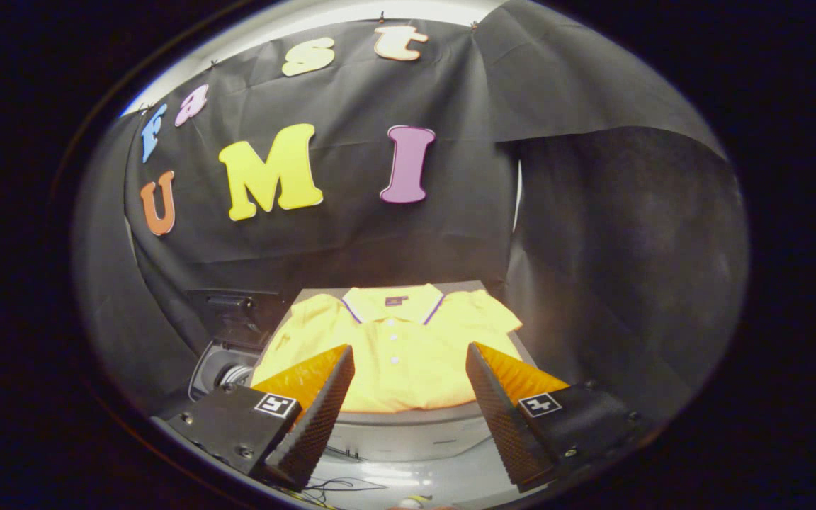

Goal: Put the clothes into the washing machine and then close the washing machine lid.

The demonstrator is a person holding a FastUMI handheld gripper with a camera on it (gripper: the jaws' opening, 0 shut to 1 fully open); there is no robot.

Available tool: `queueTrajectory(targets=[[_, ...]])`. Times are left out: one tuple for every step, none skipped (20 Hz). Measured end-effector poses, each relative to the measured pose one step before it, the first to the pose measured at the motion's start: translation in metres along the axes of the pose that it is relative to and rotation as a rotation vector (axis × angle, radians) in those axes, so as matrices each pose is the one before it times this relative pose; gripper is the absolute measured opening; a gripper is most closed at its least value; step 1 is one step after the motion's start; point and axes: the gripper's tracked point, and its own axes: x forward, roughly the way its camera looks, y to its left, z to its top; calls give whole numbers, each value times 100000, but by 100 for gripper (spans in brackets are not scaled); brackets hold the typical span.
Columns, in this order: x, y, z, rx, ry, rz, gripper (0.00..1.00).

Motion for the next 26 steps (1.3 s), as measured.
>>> queueTrajectory(targets=[[1377, 284, 457, -1213, 1214, 397, 99], [1300, 145, 286, -1074, 1105, 609, 99], [1223, 264, 265, -832, 1578, 1128, 99], [1272, 383, 121, -475, 2174, 811, 99], [1088, 228, 73, 372, 1898, 1039, 99], [993, 412, 329, 324, 886, 1471, 99], [1035, 189, 105, -449, 1667, 478, 99], [1088, -142, -252, -1064, 2512, -125, 99], [925, -71, -238, -762, 2345, -270, 99], [867, -206, -229, -519, 2843, -675, 99], [698, -210, -296, -300, 2906, -1338, 99], [709, -193, -277, -225, 2932, -674, 99], [815, -201, -312, 70, 2651, -775, 99], [557, -358, -461, 310, 3323, -1573, 99], [664, -89, -614, 88, 3150, -605, 99], [637, -128, -798, 100, 4762, -1159, 99], [-34, 117, -1229, -123, 7070, 739, 99], [257, -134, 922, 955, -5295, -1023, 98], [15, -10, -565, -804, 4542, 1327, 99], [-169, -115, 219, 372, -3107, 483, 99], [-108, 78, 54, 886, -311, 528, 99], [231, -6, -117, -700, -243, 486, 98], [-50, 29, -124, -235, -1068, -336, 97], [2, 35, -100, -544, 733, -134, 97], [162, 9, -56, -1620, 509, 51, 97], [-26, 175, 3, -1264, 970, 498, 96]])
